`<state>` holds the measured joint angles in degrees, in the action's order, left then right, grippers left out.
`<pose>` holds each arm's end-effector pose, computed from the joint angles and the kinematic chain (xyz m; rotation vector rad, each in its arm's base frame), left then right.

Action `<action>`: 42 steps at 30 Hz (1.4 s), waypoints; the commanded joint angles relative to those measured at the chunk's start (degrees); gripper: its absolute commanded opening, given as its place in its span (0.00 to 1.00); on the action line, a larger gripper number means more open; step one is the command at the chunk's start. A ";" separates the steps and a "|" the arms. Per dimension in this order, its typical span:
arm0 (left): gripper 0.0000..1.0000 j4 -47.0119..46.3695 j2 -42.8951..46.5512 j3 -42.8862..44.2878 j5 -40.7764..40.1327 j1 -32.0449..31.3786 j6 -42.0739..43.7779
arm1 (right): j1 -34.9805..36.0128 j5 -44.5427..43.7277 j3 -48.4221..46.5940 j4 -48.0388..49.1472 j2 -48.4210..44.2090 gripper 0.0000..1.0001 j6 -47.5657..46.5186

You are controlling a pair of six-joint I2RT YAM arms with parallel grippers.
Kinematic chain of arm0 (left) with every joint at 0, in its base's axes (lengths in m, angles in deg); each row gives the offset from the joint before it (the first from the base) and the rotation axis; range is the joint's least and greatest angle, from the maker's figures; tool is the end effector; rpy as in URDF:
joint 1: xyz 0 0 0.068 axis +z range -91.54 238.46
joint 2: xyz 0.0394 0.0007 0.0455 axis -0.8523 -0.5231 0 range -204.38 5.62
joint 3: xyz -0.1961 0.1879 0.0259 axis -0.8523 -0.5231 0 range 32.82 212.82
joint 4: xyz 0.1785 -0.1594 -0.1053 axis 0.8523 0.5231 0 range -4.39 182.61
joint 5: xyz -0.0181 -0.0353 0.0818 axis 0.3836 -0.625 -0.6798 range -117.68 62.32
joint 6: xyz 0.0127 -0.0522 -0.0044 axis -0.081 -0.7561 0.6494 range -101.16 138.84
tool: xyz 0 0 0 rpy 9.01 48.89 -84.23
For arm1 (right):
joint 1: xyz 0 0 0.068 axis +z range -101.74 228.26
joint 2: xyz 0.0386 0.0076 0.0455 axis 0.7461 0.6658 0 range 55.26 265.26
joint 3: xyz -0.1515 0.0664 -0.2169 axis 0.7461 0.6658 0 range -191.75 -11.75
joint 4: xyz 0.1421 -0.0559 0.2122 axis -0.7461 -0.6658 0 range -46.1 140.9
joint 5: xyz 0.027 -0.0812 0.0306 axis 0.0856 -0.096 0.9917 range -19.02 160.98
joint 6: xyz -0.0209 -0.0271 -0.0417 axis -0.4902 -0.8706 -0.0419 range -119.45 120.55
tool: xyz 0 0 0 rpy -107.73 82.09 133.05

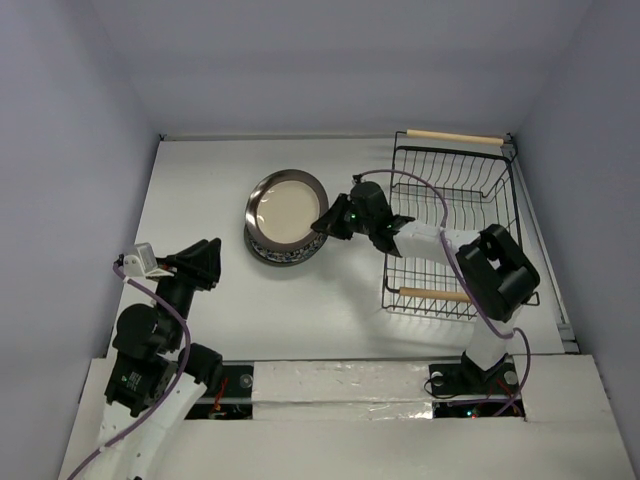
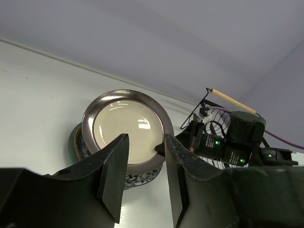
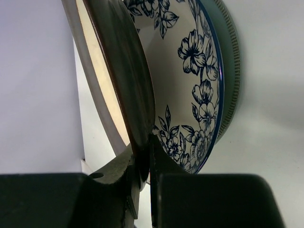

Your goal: Unload the plates from the dish rack

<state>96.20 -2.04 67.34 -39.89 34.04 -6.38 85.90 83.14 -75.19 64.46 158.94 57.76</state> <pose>0.0525 -0.0156 0.3435 -0.1950 1.3029 -0.6034 0.3164 0.2535 0.2086 0.2379 2.2540 1.1902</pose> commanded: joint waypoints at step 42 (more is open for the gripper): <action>0.54 -0.57 -0.25 1.51 0.34 -0.36 -0.28 | 7.53 -15.68 -2.39 -13.38 -16.66 1.00 -5.18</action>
<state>96.77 -1.43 67.36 -39.89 34.04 -6.79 92.90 69.15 -75.10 53.05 144.40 55.05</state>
